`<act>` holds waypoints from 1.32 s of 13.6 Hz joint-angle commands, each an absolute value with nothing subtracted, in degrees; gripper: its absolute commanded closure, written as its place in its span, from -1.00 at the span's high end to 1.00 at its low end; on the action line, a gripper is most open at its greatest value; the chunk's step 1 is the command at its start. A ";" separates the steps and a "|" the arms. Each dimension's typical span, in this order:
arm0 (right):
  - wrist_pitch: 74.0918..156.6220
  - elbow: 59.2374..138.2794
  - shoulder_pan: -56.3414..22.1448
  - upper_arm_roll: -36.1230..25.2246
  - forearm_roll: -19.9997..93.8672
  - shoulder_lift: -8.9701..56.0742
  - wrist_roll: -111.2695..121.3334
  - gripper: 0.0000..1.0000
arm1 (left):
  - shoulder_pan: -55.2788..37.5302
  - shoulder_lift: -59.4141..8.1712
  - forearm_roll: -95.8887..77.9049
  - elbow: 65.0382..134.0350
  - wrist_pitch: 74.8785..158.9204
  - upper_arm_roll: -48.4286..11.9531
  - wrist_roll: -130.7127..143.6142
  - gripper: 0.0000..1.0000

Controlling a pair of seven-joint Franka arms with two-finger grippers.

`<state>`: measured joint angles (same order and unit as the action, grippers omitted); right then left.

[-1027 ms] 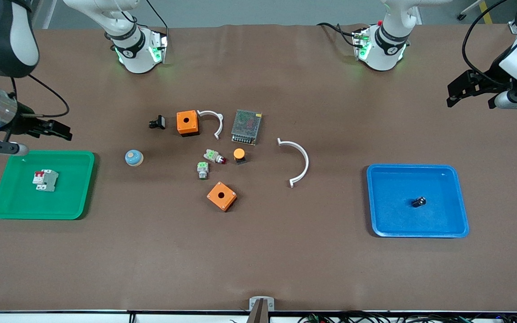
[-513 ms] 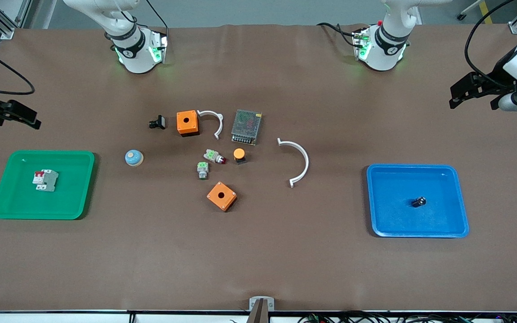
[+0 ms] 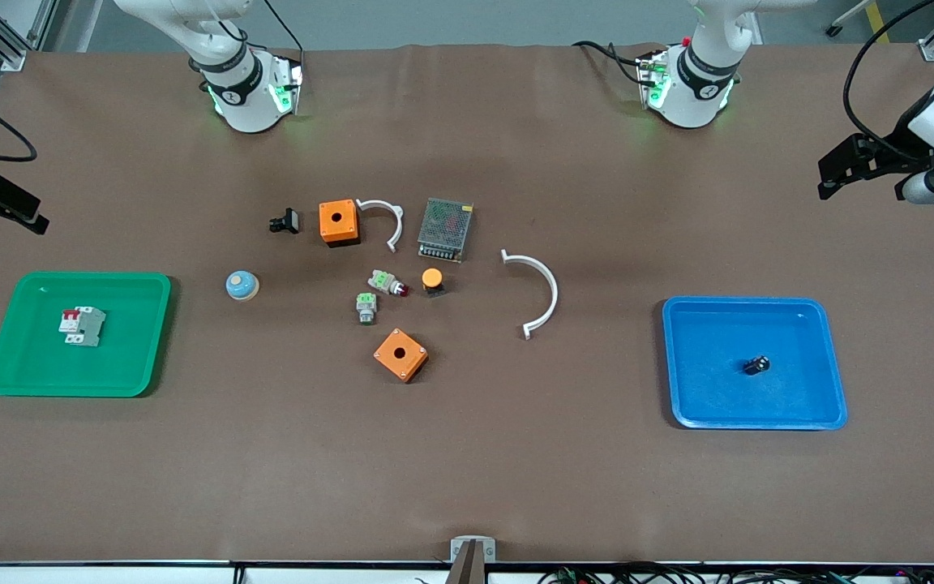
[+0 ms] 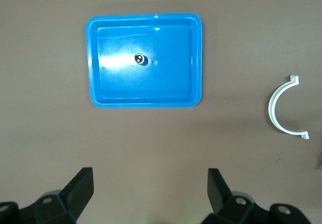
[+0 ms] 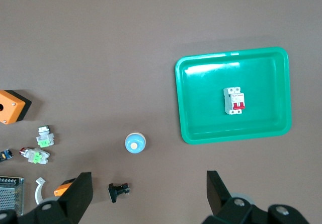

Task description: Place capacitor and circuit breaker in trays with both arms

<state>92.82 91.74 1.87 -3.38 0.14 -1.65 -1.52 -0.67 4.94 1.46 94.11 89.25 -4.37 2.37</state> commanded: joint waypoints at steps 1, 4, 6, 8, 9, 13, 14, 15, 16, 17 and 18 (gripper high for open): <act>91.23 88.33 2.02 -3.52 1.93 0.09 -1.14 0.99 | -0.79 4.48 2.29 92.46 89.30 -4.48 1.76 1.00; 91.32 88.24 1.93 -3.60 1.85 -0.09 -1.23 0.99 | -0.79 4.48 1.85 92.37 89.30 -4.48 1.41 1.00; 91.23 88.24 1.76 -3.60 1.76 0.09 -1.23 0.99 | -0.79 4.13 1.85 92.37 89.30 -4.48 1.32 1.00; 91.32 88.24 1.76 -3.60 1.85 0.09 -1.23 0.99 | -0.62 4.13 1.85 92.29 89.21 -4.40 1.06 1.00; 91.32 88.24 1.93 -3.60 1.85 -0.09 -1.23 0.99 | -0.62 4.13 1.85 92.02 89.21 -4.31 1.05 1.00; 91.32 88.24 1.85 -3.60 1.85 0.09 -1.23 0.99 | -0.62 3.60 1.85 90.97 89.21 -4.31 1.14 1.00; 91.49 88.24 1.85 -3.60 1.85 -0.09 -1.32 0.99 | -0.62 3.52 1.93 90.27 89.21 -4.31 1.23 1.00; 91.49 88.24 1.76 -3.60 1.85 -0.09 -1.23 0.99 | -0.70 2.82 1.93 89.83 89.21 -4.31 1.32 1.00; 91.49 88.24 1.76 -3.60 1.85 -0.09 -1.23 0.99 | -0.79 2.55 1.93 89.65 89.21 -4.31 1.32 1.00; 91.41 88.24 1.76 -3.60 1.85 -0.09 -1.23 0.99 | -0.79 2.55 1.93 89.47 89.21 -4.31 1.41 1.00; 91.49 88.24 1.76 -3.60 1.85 -0.09 -1.23 0.99 | -0.79 2.46 2.02 89.21 89.21 -4.31 1.58 1.00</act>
